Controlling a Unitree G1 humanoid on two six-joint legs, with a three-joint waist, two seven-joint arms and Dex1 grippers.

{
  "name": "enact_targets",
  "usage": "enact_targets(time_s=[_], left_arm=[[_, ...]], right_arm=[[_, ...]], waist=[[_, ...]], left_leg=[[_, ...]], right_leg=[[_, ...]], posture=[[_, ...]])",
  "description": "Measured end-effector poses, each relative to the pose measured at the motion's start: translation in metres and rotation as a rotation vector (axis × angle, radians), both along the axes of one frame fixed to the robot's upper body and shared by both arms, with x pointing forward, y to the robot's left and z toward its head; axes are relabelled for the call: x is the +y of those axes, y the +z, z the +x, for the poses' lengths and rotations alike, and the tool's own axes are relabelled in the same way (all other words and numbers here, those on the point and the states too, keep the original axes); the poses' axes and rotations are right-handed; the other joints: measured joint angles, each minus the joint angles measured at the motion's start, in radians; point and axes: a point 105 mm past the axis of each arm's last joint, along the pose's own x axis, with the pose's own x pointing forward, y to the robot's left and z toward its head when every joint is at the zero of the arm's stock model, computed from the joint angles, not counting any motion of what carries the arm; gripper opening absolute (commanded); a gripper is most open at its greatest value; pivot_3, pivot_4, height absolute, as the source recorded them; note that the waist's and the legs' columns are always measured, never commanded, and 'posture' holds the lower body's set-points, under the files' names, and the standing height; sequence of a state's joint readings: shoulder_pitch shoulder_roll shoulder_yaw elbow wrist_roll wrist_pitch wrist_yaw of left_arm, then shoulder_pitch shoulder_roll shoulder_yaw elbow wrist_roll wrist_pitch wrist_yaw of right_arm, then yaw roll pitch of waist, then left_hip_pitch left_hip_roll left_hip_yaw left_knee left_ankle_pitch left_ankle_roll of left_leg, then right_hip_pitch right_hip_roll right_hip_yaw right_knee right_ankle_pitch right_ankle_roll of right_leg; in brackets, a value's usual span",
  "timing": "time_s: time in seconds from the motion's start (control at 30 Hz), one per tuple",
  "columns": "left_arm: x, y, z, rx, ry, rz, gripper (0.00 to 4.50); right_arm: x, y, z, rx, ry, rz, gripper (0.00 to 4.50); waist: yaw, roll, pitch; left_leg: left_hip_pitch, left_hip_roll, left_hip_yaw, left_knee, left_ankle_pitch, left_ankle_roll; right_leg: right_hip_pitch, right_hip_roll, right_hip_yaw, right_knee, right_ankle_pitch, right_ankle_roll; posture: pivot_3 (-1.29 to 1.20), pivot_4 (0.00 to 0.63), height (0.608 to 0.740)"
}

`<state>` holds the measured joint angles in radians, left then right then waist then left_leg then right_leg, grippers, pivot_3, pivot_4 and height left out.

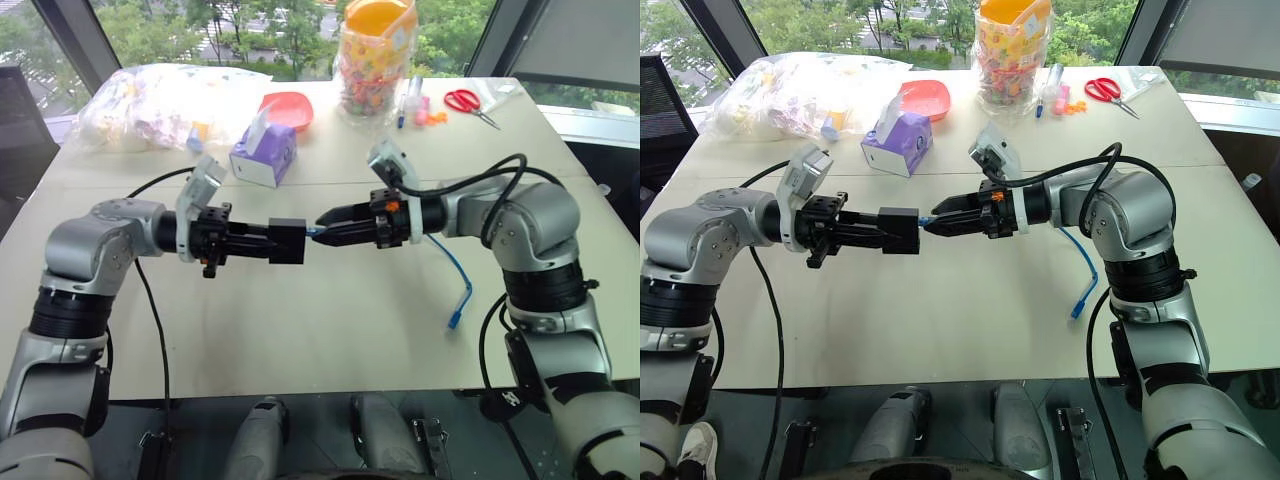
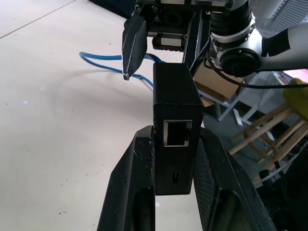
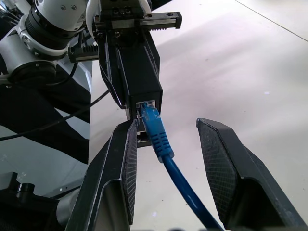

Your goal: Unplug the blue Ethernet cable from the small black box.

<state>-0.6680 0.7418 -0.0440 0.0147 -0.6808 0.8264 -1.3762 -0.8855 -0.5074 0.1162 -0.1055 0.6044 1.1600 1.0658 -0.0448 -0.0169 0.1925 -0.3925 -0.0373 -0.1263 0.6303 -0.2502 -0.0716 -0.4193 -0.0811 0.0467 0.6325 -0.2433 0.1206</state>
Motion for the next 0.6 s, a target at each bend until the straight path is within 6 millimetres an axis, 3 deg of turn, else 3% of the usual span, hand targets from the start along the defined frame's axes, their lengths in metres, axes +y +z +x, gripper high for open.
enact_targets(time_s=[0.03, 0.1, 0.6], left_arm=[[0.0, -0.0002, 0.0002, 0.0, 0.002, 0.0, 0.47], [0.0004, -0.0009, 0.0012, 0.0, 0.012, 0.003, 0.47], [0.0034, -0.0074, -0.0015, 0.029, 0.026, 0.012, 0.47]], right_arm=[[0.0002, 0.0, -0.0002, 0.001, 0.001, 0.001, 1.18], [0.0012, 0.0004, -0.0018, 0.003, 0.012, 0.004, 0.12], [0.0022, -0.0069, -0.0036, -0.008, 0.022, -0.019, 0.05]], waist=[[0.0, 0.0, 0.0], [0.0, 0.0, 0.0], [-0.001, 0.0, 0.0]], left_leg=[[0.0, 0.0, 0.0, 0.0, 0.0, 0.0], [0.0, 0.0, 0.0, 0.0, 0.0, 0.0], [0.0, 0.0, 0.0, 0.0, 0.0, 0.0]], right_leg=[[0.0, 0.0, 0.0, 0.0, 0.0, 0.0], [0.0, 0.0, 0.0, 0.0, 0.0, 0.0], [0.0, 0.0, 0.0, 0.0, 0.0, 0.0]], posture=[[0.0, 0.15, 0.74], [0.0, 0.15, 0.74], [0.0, 0.15, 0.74]])
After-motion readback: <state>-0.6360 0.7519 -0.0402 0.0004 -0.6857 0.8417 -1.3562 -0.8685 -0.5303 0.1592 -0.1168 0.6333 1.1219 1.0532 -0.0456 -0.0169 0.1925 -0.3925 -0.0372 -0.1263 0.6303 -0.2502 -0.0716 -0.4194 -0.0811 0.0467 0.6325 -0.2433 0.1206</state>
